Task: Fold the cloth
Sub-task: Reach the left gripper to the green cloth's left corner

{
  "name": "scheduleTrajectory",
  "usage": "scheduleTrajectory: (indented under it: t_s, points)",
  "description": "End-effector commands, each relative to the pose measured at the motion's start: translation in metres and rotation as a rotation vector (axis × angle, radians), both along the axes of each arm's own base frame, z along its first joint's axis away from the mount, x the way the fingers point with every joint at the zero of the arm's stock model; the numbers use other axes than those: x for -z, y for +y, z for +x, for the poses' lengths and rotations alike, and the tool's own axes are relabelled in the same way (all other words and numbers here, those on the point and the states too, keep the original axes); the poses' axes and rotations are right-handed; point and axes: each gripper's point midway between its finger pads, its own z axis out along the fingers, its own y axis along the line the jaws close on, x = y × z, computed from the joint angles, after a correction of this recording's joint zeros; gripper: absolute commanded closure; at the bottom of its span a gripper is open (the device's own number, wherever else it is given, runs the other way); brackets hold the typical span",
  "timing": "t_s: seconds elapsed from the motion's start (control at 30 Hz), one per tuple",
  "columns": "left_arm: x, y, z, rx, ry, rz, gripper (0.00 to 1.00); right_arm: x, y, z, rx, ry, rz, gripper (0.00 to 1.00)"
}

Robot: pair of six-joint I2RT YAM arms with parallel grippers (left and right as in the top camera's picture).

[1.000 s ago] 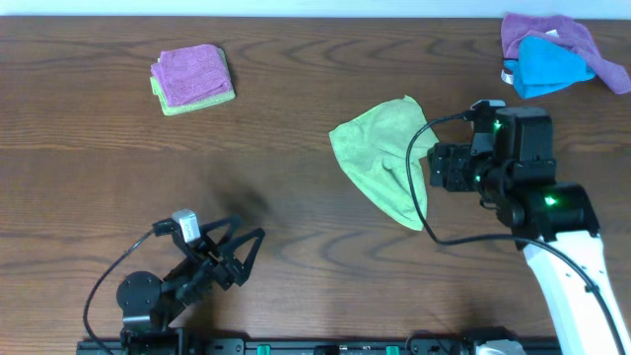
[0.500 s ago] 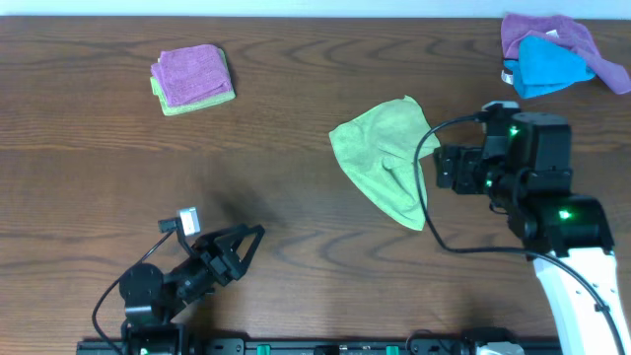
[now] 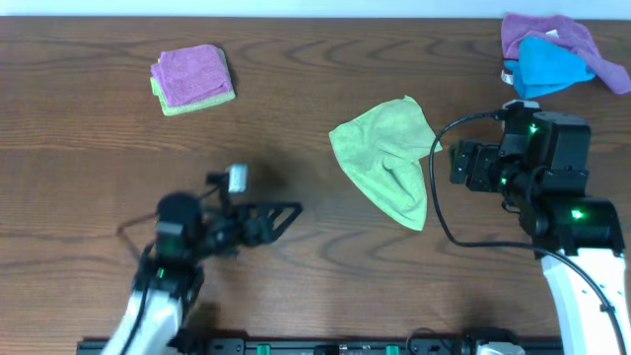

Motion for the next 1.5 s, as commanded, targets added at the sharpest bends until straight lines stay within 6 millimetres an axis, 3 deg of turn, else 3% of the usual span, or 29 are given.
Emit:
scheduleTrajectory:
  t_s: [0.0, 0.23, 0.43, 0.73, 0.97, 1.23, 1.47]
  points:
    - [0.009, -0.019, 0.016, 0.103, -0.021, 0.043, 0.04, -0.009, -0.001, 0.0, 0.005, -0.016, 0.009, 0.09]
    - [0.029, -0.059, 0.055, 0.23, 0.024, 0.064, 0.04, -0.007, -0.003, -0.001, 0.014, -0.009, -0.001, 0.07]
    - [0.04, -0.075, 0.09, 0.264, 0.018, 0.097, 0.04, -0.007, -0.005, -0.001, 0.022, -0.008, -0.01, 0.07]
    - [0.059, -0.083, 0.147, 0.268, 0.004, 0.26, 0.04, -0.007, -0.005, -0.001, 0.014, -0.009, -0.017, 0.06]
    - [0.089, -0.071, 0.182, 0.219, -0.012, 0.462, 0.05, -0.007, -0.005, -0.001, 0.008, -0.01, -0.022, 0.05]
    - [0.114, -0.08, 0.212, 0.227, -0.026, 0.478, 0.05, -0.007, -0.005, -0.001, 0.008, -0.009, -0.021, 0.04]
    - [0.131, -0.086, 0.22, 0.246, -0.006, 0.461, 0.05, -0.007, -0.004, -0.002, 0.002, -0.01, -0.015, 0.04]
